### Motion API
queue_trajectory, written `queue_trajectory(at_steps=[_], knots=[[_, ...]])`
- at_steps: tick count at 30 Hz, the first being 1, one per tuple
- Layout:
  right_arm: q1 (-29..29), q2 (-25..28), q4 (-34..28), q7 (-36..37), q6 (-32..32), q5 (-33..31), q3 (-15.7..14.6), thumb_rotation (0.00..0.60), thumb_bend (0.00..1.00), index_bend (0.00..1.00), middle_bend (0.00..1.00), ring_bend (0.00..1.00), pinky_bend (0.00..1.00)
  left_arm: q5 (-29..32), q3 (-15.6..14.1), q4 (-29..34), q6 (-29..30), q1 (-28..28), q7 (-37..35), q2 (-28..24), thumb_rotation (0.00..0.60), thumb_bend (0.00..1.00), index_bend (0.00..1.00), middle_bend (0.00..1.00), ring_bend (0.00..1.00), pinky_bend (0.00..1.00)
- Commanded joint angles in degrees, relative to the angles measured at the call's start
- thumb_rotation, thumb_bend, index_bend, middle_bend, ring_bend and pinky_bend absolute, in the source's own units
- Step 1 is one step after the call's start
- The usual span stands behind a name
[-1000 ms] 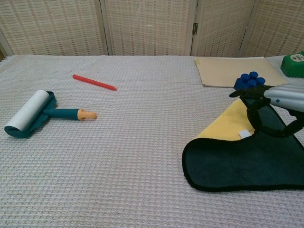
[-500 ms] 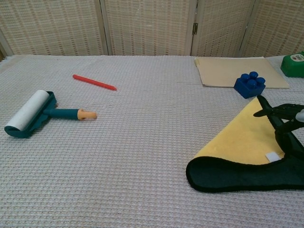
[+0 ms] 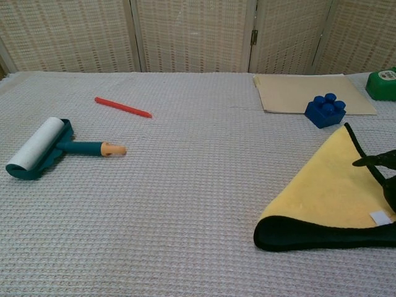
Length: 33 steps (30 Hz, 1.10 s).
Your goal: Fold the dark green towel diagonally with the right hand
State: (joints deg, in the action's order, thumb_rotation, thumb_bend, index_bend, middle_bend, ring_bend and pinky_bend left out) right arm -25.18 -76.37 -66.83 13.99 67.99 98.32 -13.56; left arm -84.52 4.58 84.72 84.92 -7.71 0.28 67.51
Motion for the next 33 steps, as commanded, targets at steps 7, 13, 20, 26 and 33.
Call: queue_trajectory(at_steps=[7,13,20,26,33], knots=[[2.3,0.3,1.6,0.7,1.2,-0.1,-0.1,0.600,0.56,0.59,0.08,0.05,0.00,0.2,-0.1,-0.3,-0.7,-0.3,0.4,0.3,0.600,0.64,0.00,0.03,0.00,0.00],[3.1,-0.1,3.4,2.4,0.9,-0.3,0.3,0.600,0.56,0.59,0.08,0.05,0.00,0.4,-0.2,-0.5,-1.2,-0.5,1.0,0.7,0.600,0.64,0.00,0.03,0.00,0.00],[3.1,-0.4,4.3,3.0,-0.7,0.3,-0.2,0.600,0.56,0.49,0.03,0.04,0.00,0.8,-0.1,-0.7,-1.4,-0.5,1.1,0.8,0.600,0.65,0.00,0.03,0.00,0.00],[3.3,1.9,1.2,1.3,-2.0,-1.2,0.4,0.600,0.56,0.00,0.00,0.00,0.00,1.4,0.1,-0.5,-1.6,-0.5,1.6,0.9,0.600,0.65,0.00,0.02,0.00,0.00],[3.8,4.7,-2.7,-1.5,-2.1,-1.0,0.3,0.600,0.55,0.00,0.00,0.00,0.00,1.3,0.0,0.0,-1.4,-0.5,2.0,0.9,0.600,0.64,0.00,0.01,0.00,0.00]])
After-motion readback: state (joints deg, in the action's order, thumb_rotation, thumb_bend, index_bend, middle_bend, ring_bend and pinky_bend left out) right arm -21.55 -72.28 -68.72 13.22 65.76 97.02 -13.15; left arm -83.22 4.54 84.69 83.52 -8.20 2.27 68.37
